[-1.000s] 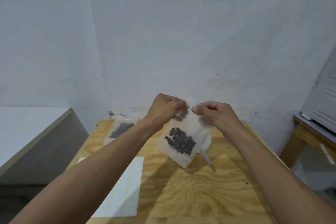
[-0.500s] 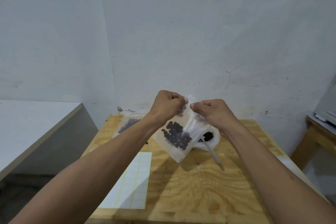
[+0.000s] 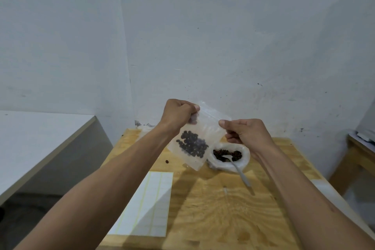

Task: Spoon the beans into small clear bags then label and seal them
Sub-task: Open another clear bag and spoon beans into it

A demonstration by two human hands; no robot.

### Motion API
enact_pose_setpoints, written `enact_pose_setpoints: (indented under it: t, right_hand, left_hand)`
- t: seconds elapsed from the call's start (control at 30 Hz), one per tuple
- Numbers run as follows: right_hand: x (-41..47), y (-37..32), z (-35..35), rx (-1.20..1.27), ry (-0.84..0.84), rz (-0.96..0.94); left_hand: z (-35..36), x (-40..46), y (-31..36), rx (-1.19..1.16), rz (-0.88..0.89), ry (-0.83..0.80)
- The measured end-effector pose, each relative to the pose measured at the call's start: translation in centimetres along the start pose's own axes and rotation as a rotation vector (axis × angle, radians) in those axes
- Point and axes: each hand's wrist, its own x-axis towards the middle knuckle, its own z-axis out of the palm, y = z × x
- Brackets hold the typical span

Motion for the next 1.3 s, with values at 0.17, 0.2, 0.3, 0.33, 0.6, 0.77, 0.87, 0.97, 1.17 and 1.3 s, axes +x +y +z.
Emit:
enact_pose_setpoints:
  t: [0.17,0.2,0.3,0.33,0.6,0.77,0.87,0.97,1.17,1.3]
  right_hand:
    - [-0.5,0.5,2.3,0.107,-0.302,0.242]
    - [-0.6,0.7,3.2,0.142,-0.348,0.280]
    - [0.3,1.4,5.7,0.283,-0.312,0.364]
    - [0.7,1.4,6.4,0.278,-0.273,0.368]
    - [3.8,2.6,13.8,-0.238,-0.180,0.094]
    - [4.8,3.9,18.6,-0.458,-0.149,0.040]
    - [5.1,5.6,20.8,-0.543,-0.156,0.053]
    - [5.6,7.7,22.4,-0.629,-0.186,0.045]
    - [6.4,8.6,23.3,-0.751,-0.122,0.012]
    - [6.6,8.7,23.1,-0.762,-0.125,-0.006]
  left_hand:
    - [-1.6,1.4,-0.2,-0.133,-0.197,0.118]
    - [-2.3,1.9,-0.5,-0.075,-0.244,0.116]
    - [-4.6,2.2,-1.8,0.164,-0.402,-0.038]
    - [-5.4,2.4,-2.3,0.181,-0.446,-0.098]
    - [-11.7,3.9,-4.9,0.287,-0.416,-0.077]
    - [-13.8,3.7,-7.5,0.334,-0.330,0.001]
    - [-14.7,4.0,-10.4,0.337,-0.305,0.069]
    - [-15.2,4.3,-12.3,0.447,-0.303,0.076]
    - [-16.2,5.8,-14.3,0.524,-0.282,0.032]
    - [-16.5,6.7,-14.9,0.536,-0.257,0.017]
